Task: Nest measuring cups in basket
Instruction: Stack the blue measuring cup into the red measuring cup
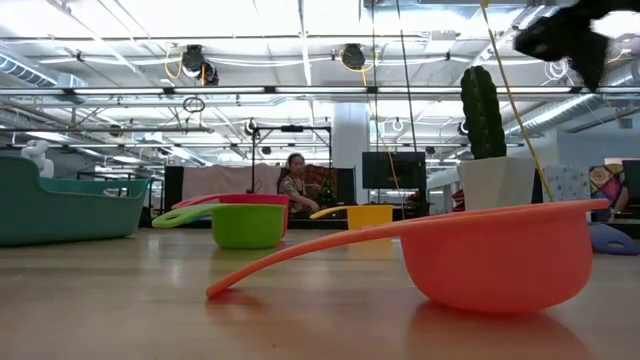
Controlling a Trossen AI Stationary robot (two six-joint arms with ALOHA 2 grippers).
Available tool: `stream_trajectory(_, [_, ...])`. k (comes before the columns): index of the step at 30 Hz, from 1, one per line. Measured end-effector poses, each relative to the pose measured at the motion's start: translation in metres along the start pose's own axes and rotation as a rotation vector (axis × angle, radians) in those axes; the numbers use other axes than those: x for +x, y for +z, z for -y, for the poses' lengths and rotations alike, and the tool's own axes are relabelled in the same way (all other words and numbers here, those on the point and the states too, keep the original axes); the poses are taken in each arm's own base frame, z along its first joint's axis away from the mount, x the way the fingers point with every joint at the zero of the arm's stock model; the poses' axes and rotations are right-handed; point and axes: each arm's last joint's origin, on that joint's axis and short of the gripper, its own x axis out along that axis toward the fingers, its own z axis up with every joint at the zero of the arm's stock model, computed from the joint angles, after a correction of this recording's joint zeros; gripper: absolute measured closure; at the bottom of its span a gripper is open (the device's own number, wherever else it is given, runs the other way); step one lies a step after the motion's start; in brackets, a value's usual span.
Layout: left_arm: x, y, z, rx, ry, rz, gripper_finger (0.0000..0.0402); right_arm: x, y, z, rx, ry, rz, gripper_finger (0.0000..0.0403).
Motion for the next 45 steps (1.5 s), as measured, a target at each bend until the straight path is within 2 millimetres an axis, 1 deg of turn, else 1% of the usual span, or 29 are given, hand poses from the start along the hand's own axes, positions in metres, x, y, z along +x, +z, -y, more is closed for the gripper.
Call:
stream_trajectory(2, [-0.006, -0.002, 0.001, 0.017, 0.009, -0.02, 0.0275, 0.012, 0.0, -0.011, 0.026, 0.018, -0.073, 0.0179])
stream_trajectory(6, [-0.014, -0.003, 0.003, 0.023, 0.007, -0.027, 0.0275, 0.031, -0.001, -0.03, 0.078, 0.01, -0.145, 0.0179])
stream_trajectory(10, [-0.018, -0.006, 0.01, 0.056, -0.014, -0.05, 0.0275, 0.042, -0.002, -0.042, 0.131, -0.011, -0.179, 0.0179])
stream_trajectory(14, [-0.024, -0.007, 0.016, 0.073, -0.033, -0.051, 0.0275, 0.046, -0.003, -0.046, 0.193, -0.047, -0.176, 0.0179])
stream_trajectory(19, [-0.028, -0.016, 0.024, 0.087, -0.051, -0.126, 0.0275, 0.046, 0.0, -0.05, 0.274, -0.028, -0.144, 0.0179])
stream_trajectory(22, [-0.027, -0.023, 0.03, 0.073, -0.057, -0.149, 0.0275, 0.047, -0.002, -0.056, 0.287, -0.019, -0.136, 0.0179])
stream_trajectory(29, [-0.024, -0.034, 0.045, 0.099, -0.082, -0.167, 0.0275, 0.047, -0.011, -0.066, 0.326, -0.039, -0.161, 0.0179])
stream_trajectory(35, [-0.023, -0.038, 0.049, 0.093, -0.085, -0.17, 0.0275, 0.048, -0.016, -0.073, 0.356, -0.05, -0.168, 0.0179])
stream_trajectory(41, [-0.027, -0.038, 0.055, 0.09, -0.099, -0.162, 0.0275, 0.066, -0.029, -0.071, 0.382, -0.073, -0.197, 0.0179])
stream_trajectory(45, [-0.029, -0.038, 0.057, 0.085, -0.097, -0.158, 0.0275, 0.075, -0.033, -0.07, 0.382, -0.064, -0.191, 0.0179])
